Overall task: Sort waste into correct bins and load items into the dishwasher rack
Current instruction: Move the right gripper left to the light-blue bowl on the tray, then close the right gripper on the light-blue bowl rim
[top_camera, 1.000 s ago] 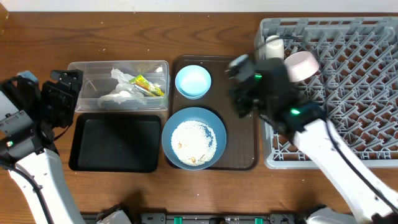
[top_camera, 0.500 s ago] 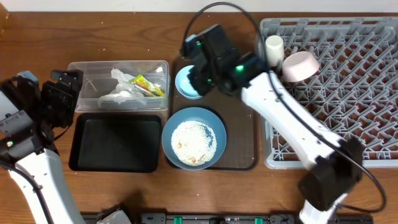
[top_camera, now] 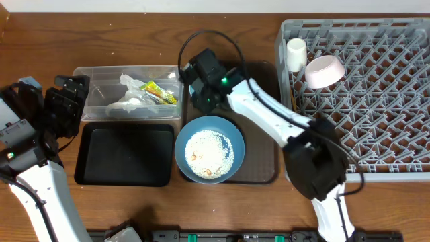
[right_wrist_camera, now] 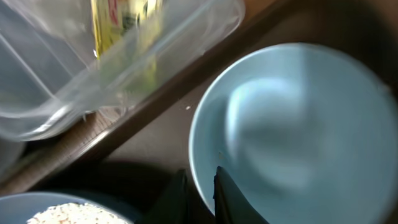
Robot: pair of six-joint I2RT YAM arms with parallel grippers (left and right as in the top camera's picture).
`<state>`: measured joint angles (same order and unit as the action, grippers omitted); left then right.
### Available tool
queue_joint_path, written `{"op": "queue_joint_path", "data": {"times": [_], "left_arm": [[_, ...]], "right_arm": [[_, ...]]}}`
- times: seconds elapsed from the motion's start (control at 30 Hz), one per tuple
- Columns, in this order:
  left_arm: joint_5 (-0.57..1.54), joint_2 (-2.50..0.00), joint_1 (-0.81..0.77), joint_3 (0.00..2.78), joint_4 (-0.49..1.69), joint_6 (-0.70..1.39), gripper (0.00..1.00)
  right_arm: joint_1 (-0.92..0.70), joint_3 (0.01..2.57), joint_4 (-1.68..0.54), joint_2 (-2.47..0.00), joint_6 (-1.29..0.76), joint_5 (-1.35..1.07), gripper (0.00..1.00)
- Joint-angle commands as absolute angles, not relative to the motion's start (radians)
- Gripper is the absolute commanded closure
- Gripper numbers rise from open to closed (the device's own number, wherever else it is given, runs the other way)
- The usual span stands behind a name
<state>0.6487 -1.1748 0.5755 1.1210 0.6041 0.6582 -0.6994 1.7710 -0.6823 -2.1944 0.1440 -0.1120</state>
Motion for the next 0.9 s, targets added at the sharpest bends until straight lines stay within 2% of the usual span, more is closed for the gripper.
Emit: {"op": "queue_joint_path", "data": {"times": [0.0, 0.27, 0.43, 0.7, 0.73, 0.77, 0.87], "left_arm": [[0.658, -1.177, 0.582, 1.130, 0.606, 0.660, 0.09], [0.658, -1.177, 0.582, 1.130, 0.606, 0.660, 0.09], [0.658, -1.177, 0.582, 1.130, 0.606, 0.660, 0.09], [0.658, -1.177, 0.581, 1.130, 0.606, 0.660, 0.09], [0.658, -1.177, 0.582, 1.130, 0.606, 0.660, 0.09], [0.658, -1.177, 0.582, 1.130, 0.606, 0.660, 0.09], [0.658, -1.177, 0.581, 1.130, 0.606, 0.660, 0.09]], "right_arm": [[-0.707, 1.783, -0.677, -2.227, 0.173, -0.116, 0.86], [-0.706, 1.782, -0.651, -2.232, 0.173, -0.117, 0.84], [-0.706, 1.782, -0.654, -2.232, 0.173, -0.117, 0.94], [-0.706, 1.782, -0.685, -2.232, 0.173, -0.116, 0.93], [-0.706, 1.782, -0.690, -2.232, 0.173, -0.116, 0.93], [-0.706, 1.782, -0.693, -2.232, 0.174, -0.115, 0.98], [-0.706, 1.781, -0.700, -2.232, 0.173, -0.101, 0.99]]}}
